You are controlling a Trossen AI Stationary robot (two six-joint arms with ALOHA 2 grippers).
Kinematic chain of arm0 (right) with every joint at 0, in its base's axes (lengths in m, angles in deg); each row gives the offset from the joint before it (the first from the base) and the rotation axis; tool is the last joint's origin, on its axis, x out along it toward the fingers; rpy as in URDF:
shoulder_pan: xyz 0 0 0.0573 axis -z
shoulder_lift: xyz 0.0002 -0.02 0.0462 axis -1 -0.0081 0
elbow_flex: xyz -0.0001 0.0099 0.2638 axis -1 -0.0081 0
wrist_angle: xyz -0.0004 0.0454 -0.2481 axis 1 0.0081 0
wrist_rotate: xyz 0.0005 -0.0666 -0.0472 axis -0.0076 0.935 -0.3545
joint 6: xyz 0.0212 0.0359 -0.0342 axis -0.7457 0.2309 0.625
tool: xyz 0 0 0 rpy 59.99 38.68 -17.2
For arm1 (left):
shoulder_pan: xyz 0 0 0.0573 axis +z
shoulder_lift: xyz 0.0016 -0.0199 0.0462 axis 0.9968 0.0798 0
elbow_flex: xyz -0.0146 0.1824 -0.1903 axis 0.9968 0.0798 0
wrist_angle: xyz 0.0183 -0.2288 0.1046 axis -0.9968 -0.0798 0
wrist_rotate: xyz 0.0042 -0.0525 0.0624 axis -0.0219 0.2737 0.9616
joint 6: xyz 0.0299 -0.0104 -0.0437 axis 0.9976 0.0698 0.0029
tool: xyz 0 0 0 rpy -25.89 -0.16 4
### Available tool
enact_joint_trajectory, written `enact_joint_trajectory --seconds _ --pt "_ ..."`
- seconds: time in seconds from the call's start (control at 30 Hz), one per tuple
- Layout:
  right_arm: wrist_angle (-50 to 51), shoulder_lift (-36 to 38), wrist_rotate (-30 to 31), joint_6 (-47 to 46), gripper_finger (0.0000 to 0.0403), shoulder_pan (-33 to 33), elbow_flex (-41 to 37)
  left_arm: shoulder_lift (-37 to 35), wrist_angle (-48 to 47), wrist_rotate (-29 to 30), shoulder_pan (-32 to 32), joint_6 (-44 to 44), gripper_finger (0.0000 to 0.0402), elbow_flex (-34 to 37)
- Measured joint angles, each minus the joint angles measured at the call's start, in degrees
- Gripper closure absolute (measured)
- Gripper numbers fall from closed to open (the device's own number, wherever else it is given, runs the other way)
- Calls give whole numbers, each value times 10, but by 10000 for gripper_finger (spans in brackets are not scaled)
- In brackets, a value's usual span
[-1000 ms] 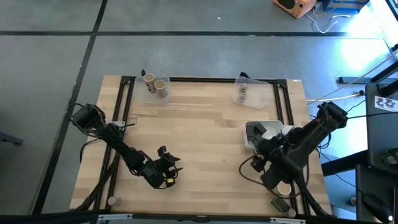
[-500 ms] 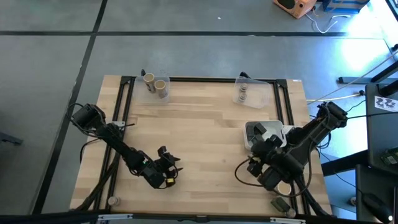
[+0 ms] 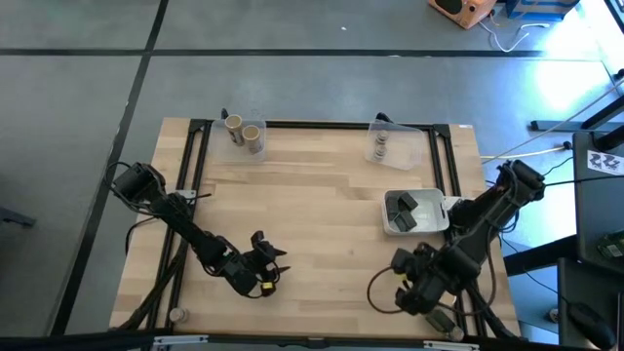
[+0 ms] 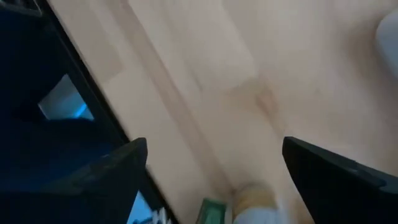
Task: Sort spices by type
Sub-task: Put the cream brown seasoning bottle into the left transparent bin
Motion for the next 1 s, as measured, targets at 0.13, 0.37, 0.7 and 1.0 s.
enact_joint_trajectory --seconds 0.13,0.37,0.7,1.0 --pt "5 -1 -8 -47 25 -26 0 0 0 0 0 -1 203 0" --pt "32 -1 -28 -205 24 -81 0 0 2 0 0 -3 203 0" --pt "149 -1 -73 -383 24 -153 0 0 20 0 0 3 203 0" --pt "131 -34 -88 -362 24 -160 0 0 22 0 0 3 203 0"
